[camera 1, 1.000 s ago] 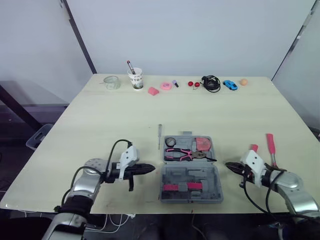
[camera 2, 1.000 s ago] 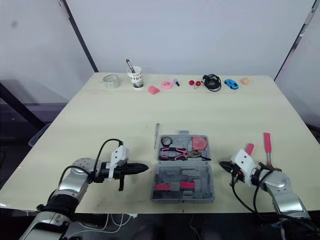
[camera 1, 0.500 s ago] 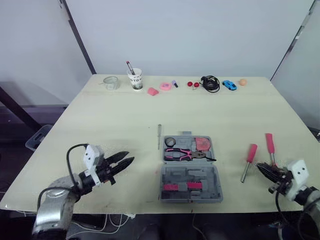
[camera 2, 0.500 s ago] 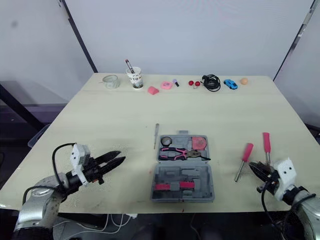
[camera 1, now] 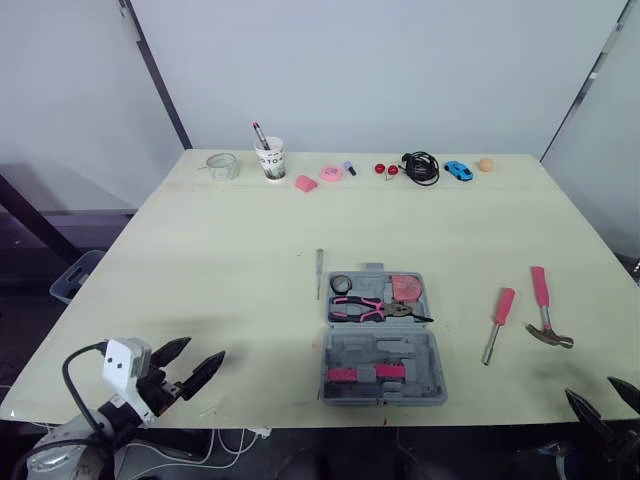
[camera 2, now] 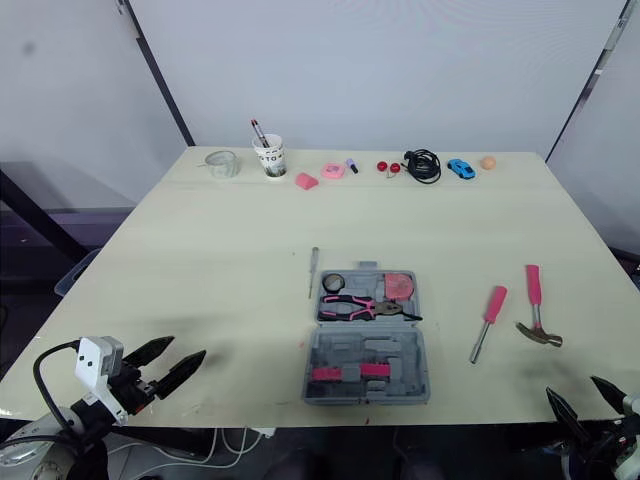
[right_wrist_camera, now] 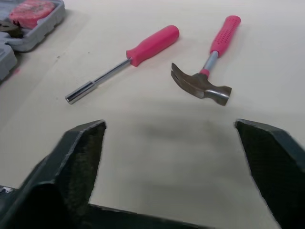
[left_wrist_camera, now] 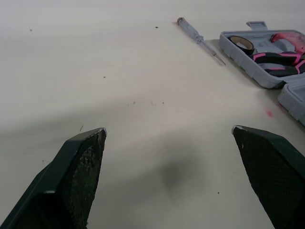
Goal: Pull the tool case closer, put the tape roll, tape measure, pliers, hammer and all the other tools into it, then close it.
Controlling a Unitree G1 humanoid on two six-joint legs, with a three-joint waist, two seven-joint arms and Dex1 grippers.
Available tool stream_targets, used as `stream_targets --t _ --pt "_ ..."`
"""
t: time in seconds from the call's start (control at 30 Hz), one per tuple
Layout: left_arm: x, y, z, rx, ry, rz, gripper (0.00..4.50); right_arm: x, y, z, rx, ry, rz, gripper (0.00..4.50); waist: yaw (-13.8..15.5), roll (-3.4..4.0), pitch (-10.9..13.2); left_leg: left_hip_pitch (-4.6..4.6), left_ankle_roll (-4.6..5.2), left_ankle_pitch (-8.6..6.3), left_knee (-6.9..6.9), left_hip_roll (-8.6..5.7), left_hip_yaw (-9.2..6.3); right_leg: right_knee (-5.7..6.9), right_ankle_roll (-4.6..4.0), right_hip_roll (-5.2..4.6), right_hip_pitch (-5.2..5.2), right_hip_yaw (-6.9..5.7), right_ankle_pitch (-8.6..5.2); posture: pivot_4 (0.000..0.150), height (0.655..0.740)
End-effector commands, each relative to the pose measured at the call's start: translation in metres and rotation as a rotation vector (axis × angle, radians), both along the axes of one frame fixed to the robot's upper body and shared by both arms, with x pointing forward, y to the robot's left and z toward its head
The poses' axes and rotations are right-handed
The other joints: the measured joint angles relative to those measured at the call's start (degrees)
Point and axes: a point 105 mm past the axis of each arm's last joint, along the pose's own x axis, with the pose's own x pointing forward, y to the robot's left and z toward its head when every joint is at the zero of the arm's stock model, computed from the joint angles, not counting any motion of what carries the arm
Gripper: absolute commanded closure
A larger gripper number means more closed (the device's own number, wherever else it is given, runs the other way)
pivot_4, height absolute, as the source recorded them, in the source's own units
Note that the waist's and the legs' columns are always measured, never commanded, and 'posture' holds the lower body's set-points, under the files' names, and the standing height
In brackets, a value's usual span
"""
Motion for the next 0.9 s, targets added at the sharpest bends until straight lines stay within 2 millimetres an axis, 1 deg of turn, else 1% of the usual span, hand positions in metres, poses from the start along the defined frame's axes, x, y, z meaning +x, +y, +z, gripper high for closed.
stream_targets --t 0.03,0.1,0.2,0.4,0.63,0.77,0.9 --pt "0.006 -0.003 0.014 0.016 -0.056 -0.019 0.0 0.005 0.0 0.014 -0.021 -0.052 0.003 0.01 0.0 0.0 0.0 0.0 0.0 0.0 -0.01 0.0 0.0 -0.01 0.0 -0.03 0.0 0.0 0.0 0.15 0.74" --pt "0.01 -0.005 0.017 0.022 -0.064 -0.036 0.0 0.009 0.002 0.016 -0.022 -0.061 0.008 0.01 0.0 0.0 0.0 -0.03 0.0 0.0 -0.07 0.0 -0.01 -0.06 -0.01 -0.25 -0.02 -0.04 0.0 0.15 0.74" --pt "0.013 -0.005 0.02 0.019 -0.071 -0.039 0.0 0.011 0.005 0.017 -0.02 -0.069 0.022 0.01 0.0 0.01 0.0 -0.04 0.01 0.0 -0.07 -0.04 0.0 -0.08 -0.01 -0.3 -0.02 -0.07 0.01 0.15 0.74" --pt "0.013 -0.005 0.018 0.032 -0.058 -0.059 0.0 0.014 0.012 0.019 -0.016 -0.078 0.045 0.01 0.0 0.0 0.0 -0.1 0.01 0.0 -0.18 -0.04 0.0 -0.26 -0.01 -0.28 0.05 -0.12 0.01 0.15 0.74" --pt "0.02 -0.013 0.022 0.033 -0.077 -0.08 0.0 0.019 0.02 0.018 -0.032 -0.074 0.104 0.01 0.1 0.0 0.0 -0.1 0.01 0.0 -0.18 -0.08 0.0 -0.28 -0.01 -0.22 0.06 -0.15 0.01 0.15 0.74" --pt "0.025 -0.017 0.029 0.028 -0.095 -0.08 0.0 0.022 0.025 0.018 -0.033 -0.083 0.159 0.01 0.0 0.0 0.0 -0.1 0.02 0.01 -0.18 -0.08 0.01 -0.28 0.0 -0.04 0.07 -0.12 0.01 0.15 0.74" --pt "0.033 -0.023 0.035 0.027 -0.107 -0.072 0.0 0.026 0.036 0.02 -0.024 -0.092 0.246 0.01 0.0 0.0 0.0 -0.09 0.02 0.01 -0.17 -0.06 -0.02 -0.28 0.0 0.04 0.08 -0.13 0.02 0.15 0.74"
